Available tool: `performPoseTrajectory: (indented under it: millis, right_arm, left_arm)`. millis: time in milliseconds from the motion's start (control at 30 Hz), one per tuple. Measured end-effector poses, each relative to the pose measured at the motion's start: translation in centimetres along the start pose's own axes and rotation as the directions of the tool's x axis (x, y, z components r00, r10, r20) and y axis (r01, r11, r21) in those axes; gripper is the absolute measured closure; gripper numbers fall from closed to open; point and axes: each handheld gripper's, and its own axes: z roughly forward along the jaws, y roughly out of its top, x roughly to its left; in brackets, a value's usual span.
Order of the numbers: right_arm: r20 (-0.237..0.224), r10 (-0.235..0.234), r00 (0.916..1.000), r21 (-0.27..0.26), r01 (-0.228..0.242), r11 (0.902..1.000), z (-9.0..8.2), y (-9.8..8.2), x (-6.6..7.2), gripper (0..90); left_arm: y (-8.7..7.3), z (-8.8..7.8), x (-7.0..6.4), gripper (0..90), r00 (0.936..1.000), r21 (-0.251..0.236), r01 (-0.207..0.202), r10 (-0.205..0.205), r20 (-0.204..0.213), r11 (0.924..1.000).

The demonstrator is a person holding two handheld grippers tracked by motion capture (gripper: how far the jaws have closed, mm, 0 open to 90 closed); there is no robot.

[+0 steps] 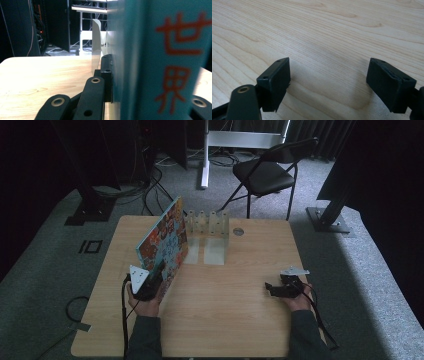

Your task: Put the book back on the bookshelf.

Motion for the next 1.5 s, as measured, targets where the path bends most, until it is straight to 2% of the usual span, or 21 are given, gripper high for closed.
performPoseTrajectory:
  millis: [200, 600, 1267, 1500]
  right_arm:
    - [0.0, 0.0, 1.0, 0.0, 0.0, 1.0, 0.0, 0.0, 0.0, 19.1]
    - [0.0, 0.0, 1.0, 0.0, 0.0, 1.0, 0.0, 0.0, 0.0, 19.1]
    - [-0.001, 0.0, 1.0, 0.0, 0.0, 1.0, 0.0, 0.0, 0.0, 19.1]
    - [-0.001, -0.001, 1.0, 0.0, 0.001, 1.0, 0.0, 0.0, 0.0, 19.1]
  left_arm:
    - [0.0, 0.3, -0.2, 81.2, 0.9997, -0.017, -0.006, 0.006, -0.024, 0.9998]
    - [-0.1, 1.3, -0.5, 81.1, 0.9971, -0.036, 0.016, -0.018, -0.074, 0.9992]
    - [0.2, 2.5, -1.1, 81.1, 0.9963, -0.03, -0.016, 0.013, -0.085, 0.9994]
    - [0.2, 2.8, -1.4, 81.1, 0.994, -0.037, -0.024, 0.02, -0.108, 0.999]
